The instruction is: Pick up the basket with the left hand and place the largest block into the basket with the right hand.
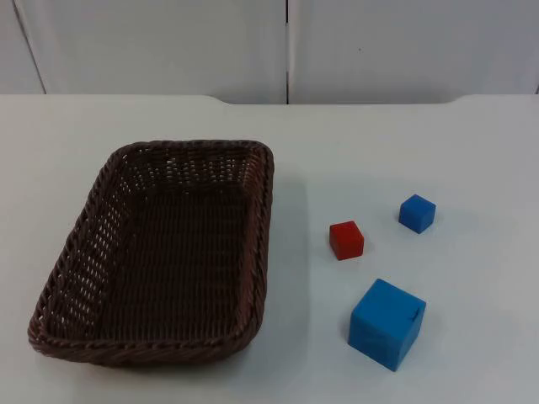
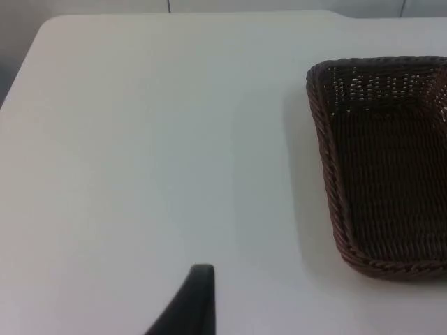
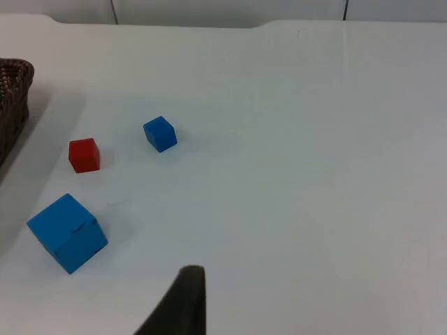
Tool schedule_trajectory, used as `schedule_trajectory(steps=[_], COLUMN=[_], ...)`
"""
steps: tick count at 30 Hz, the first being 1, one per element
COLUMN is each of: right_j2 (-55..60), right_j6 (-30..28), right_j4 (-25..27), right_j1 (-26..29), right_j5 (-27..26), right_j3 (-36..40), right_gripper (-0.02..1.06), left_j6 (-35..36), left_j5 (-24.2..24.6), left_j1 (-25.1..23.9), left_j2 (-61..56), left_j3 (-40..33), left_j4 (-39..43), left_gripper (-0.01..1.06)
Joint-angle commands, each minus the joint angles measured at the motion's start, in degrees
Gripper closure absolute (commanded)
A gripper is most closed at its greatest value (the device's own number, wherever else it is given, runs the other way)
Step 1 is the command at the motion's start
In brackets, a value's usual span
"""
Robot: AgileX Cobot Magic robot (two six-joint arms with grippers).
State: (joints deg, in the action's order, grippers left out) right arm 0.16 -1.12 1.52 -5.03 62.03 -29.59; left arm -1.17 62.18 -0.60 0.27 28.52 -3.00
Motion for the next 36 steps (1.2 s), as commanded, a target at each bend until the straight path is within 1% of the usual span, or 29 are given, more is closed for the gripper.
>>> schedule_trajectory(steps=[1, 6, 8, 10, 15, 22, 25, 26, 30, 31, 35, 36], right_j2=[-0.16, -0.16, -0.16, -0.16, -0.16, -0.16, -0.16, -0.16, -0.16, -0.16, -0.16, -0.16], right_j6=[-0.16, -0.16, -0.16, -0.16, -0.16, -0.16, -0.16, -0.16, -0.16, -0.16, -0.16, -0.16], right_j4=[0.11, 0.11, 0.11, 0.11, 0.11, 0.11, 0.11, 0.11, 0.11, 0.11, 0.11, 0.11], right_j1=[-0.13, -0.13, -0.13, -0.13, -0.13, -0.13, -0.13, -0.13, -0.13, -0.13, -0.13, -0.13], right_j5=[-0.21, -0.21, -0.21, -0.21, -0.21, -0.21, -0.21, -0.21, -0.21, -0.21, -0.21, -0.21], right_j3=[0.09, 0.09, 0.09, 0.09, 0.09, 0.09, 0.09, 0.09, 0.09, 0.09, 0.09, 0.09], right_gripper=[-0.01, -0.01, -0.01, -0.01, -0.01, -0.01, -0.01, -0.01, -0.01, -0.01, -0.01, -0.01], left_j6=[-0.09, -0.55, -0.55, -0.55, -0.62, -0.67, -1.98, -1.98, -5.97, -5.97, -12.23, -12.23], left_j5=[-0.95, -1.6, -1.6, -1.6, -1.69, -2.38, -4.74, -4.74, -9.16, -9.16, -12.06, -12.06], left_j1=[-0.08, -0.08, -0.08, -0.08, -0.08, -0.08, -0.08, -0.08, -0.08, -0.08, -0.08, -0.08], left_j2=[0.91, 4.95, 8.61, 9.37, 17.05, 23.66, 27.38, 27.38, 32.49, 32.49, 38.14, 38.14], left_j3=[0.5, 3.65, 5.89, 6.37, 10.51, 12.89, 13.49, 13.49, 13.49, 13.49, 13.49, 13.49], left_j4=[-0.45, -0.45, -0.59, -0.59, -2.22, -3.25, -4.08, -4.08, -6.67, -6.67, -15.32, -15.32], left_gripper=[0.0, 0.0, 0.0, 0.0, 0.0, 0.0, 0.0, 0.0, 0.0, 0.0, 0.0, 0.0])
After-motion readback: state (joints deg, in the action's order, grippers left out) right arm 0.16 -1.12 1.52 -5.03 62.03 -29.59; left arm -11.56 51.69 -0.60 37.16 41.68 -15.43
